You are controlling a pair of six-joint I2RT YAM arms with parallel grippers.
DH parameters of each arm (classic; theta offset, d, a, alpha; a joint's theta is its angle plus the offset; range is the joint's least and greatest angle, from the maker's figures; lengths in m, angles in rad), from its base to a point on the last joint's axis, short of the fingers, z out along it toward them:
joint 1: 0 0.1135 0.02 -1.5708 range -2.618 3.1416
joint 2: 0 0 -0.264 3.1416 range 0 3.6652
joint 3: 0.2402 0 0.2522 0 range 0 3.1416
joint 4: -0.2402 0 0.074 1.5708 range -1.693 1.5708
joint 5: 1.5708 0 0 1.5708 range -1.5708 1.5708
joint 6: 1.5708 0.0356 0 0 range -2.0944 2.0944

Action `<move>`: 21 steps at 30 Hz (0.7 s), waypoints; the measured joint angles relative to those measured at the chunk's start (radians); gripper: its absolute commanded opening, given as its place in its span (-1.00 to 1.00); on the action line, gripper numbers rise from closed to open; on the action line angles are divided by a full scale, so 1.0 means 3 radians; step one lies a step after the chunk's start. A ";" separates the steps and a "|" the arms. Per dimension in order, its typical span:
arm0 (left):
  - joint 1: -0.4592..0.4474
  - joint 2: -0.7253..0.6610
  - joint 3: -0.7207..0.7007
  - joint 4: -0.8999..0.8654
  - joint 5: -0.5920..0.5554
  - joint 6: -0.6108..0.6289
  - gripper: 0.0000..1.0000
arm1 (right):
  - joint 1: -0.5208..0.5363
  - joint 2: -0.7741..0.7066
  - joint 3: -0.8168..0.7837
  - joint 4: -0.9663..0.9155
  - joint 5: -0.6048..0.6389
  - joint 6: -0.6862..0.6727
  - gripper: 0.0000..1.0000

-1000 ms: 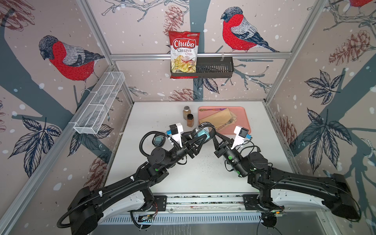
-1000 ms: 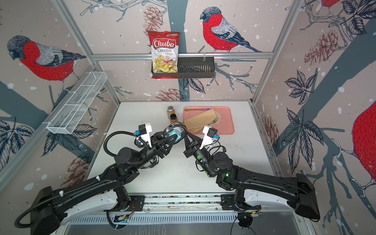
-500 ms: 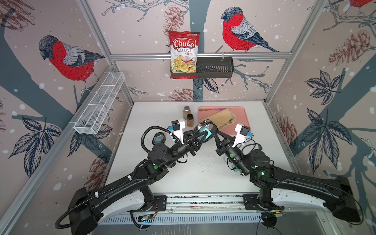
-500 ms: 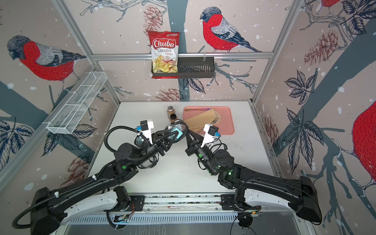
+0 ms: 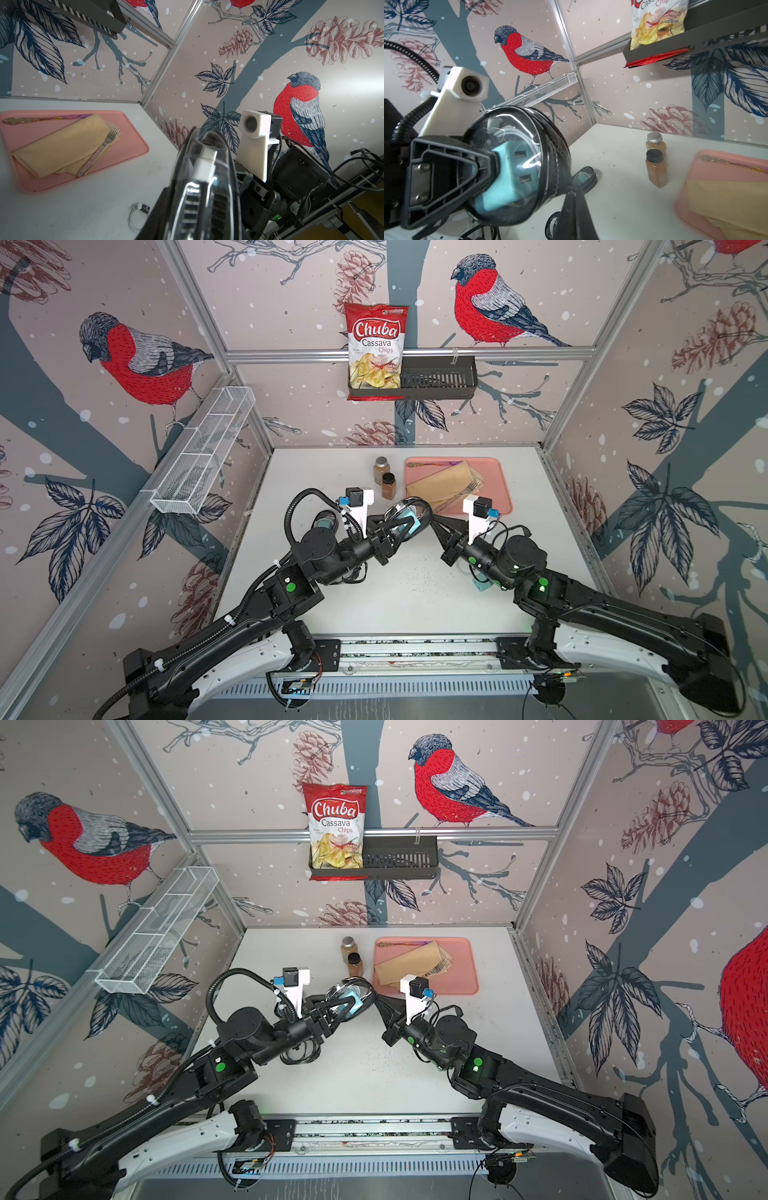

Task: Pack away charging kits
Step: Zip the zipper on the storage bag.

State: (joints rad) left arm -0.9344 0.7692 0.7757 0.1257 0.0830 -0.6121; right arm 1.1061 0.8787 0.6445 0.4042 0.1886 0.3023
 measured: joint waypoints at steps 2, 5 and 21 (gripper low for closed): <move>-0.0008 -0.0047 0.0076 -0.0239 0.0001 0.0003 -1.00 | -0.0001 -0.0033 -0.0047 0.0003 -0.0089 -0.0067 -1.00; -0.0008 -0.0081 0.0179 -0.0507 0.0011 0.0013 -1.00 | -0.0023 -0.0042 -0.0072 0.0003 -0.0182 -0.0183 -1.00; 0.0004 0.0174 0.0707 -0.1404 0.0057 0.0123 -1.00 | -0.0122 0.0145 0.0109 -0.0123 -0.0153 -0.0777 -1.00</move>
State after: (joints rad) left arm -0.9333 0.8215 0.9878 -0.2955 0.1001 -0.5751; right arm 1.0695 0.9222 0.6773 0.3672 0.1429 0.0692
